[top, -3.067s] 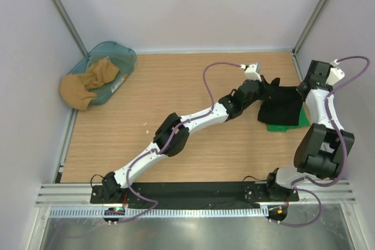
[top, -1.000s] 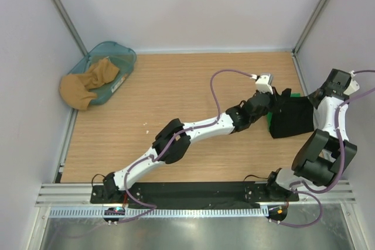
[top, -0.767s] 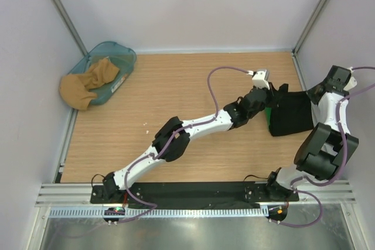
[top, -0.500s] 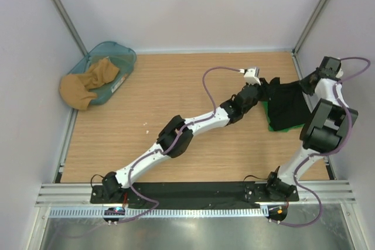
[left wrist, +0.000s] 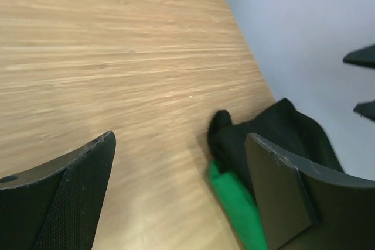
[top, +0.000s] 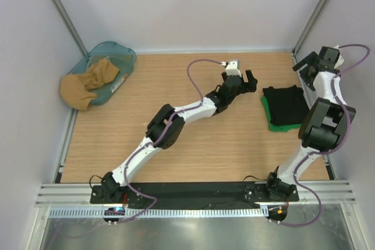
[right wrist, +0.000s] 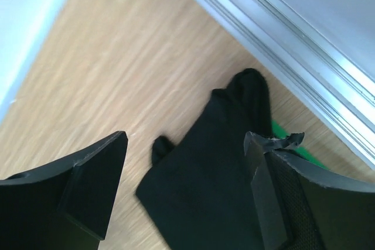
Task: Fold and stack the tank tops
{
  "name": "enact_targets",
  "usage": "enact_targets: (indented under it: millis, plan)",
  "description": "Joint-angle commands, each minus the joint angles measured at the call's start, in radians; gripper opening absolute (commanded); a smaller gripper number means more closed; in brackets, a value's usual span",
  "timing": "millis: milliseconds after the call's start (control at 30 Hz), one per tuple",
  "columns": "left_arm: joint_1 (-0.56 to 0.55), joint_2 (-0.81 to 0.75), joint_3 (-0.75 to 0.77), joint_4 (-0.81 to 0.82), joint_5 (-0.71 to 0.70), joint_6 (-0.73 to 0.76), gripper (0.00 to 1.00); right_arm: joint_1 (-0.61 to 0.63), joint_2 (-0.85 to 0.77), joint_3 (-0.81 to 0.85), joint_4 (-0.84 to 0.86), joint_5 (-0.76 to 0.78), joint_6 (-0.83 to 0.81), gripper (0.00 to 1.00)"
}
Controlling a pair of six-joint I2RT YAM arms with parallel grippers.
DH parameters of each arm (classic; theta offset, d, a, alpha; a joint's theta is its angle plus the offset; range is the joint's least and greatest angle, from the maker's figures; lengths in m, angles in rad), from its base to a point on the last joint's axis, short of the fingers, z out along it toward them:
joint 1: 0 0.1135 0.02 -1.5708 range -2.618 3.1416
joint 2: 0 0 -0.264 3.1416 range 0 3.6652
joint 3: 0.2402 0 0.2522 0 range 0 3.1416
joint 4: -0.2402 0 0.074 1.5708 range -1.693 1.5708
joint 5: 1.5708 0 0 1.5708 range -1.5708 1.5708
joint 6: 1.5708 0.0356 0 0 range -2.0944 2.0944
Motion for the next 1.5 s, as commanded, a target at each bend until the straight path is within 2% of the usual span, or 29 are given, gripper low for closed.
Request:
enact_targets:
  millis: [0, 167, 233, 433, 467, 633, 667, 800, 900, 933, 967, 1033, 1133, 1267, 1467]
  plan:
    - [-0.022, -0.343, -0.142, 0.046, -0.054, 0.099, 0.92, 0.029, -0.176, 0.012, -0.008, 0.002, -0.058, 0.88]
    - [-0.022, -0.609, -0.446, -0.048, -0.181, 0.119, 0.97, 0.058, -0.326, -0.048, -0.069, -0.153, -0.12, 0.91]
    - [-0.022, -0.73, -0.531, -0.091, -0.233, 0.119, 0.98, 0.083, -0.397, -0.111, -0.05, -0.212, -0.12, 0.98]
    - [-0.024, -1.008, -0.898, -0.143, -0.342, 0.095, 1.0, 0.248, -0.507, -0.249, -0.048, -0.195, -0.114, 1.0]
    - [-0.019, -1.088, -0.983, -0.149, -0.345, 0.092, 1.0, 0.265, -0.536, -0.269, -0.048, -0.198, -0.115, 1.0]
    - [0.014, -1.295, -1.206, -0.293, -0.347, 0.043, 1.0, 0.4, -0.705, -0.48, 0.042, -0.19, -0.115, 1.0]
    - [0.024, -1.329, -1.298, -0.293, -0.347, 0.035, 1.0, 0.417, -0.743, -0.519, 0.067, -0.207, -0.109, 1.0]
    - [0.03, -1.586, -1.533, -0.354, -0.378, -0.006, 1.0, 0.511, -0.921, -0.762, 0.177, -0.216, -0.083, 1.0]
    - [0.033, -1.748, -1.702, -0.37, -0.346, -0.014, 0.99, 0.565, -1.033, -0.865, 0.184, -0.137, -0.089, 1.0]
    - [0.033, -1.865, -1.738, -0.373, -0.335, -0.017, 1.0, 0.569, -1.053, -0.886, 0.182, -0.128, -0.091, 1.0]
    - [0.033, -1.916, -1.803, -0.373, -0.326, -0.017, 0.99, 0.572, -1.089, -0.906, 0.187, -0.123, -0.088, 1.0]
    - [0.031, -2.065, -1.851, -0.387, -0.312, -0.007, 0.99, 0.575, -1.121, -0.959, 0.207, -0.13, -0.08, 1.0]
    - [0.033, -2.208, -1.886, -0.451, -0.315, 0.039, 1.0, 0.58, -1.173, -1.03, 0.234, -0.169, -0.071, 1.0]
    - [0.033, -2.277, -1.904, -0.519, -0.327, 0.091, 1.0, 0.582, -1.207, -1.128, 0.3, -0.238, -0.046, 1.0]
    - [0.033, -2.254, -1.923, -0.545, -0.293, 0.127, 0.99, 0.582, -1.227, -1.206, 0.369, -0.253, -0.025, 1.0]
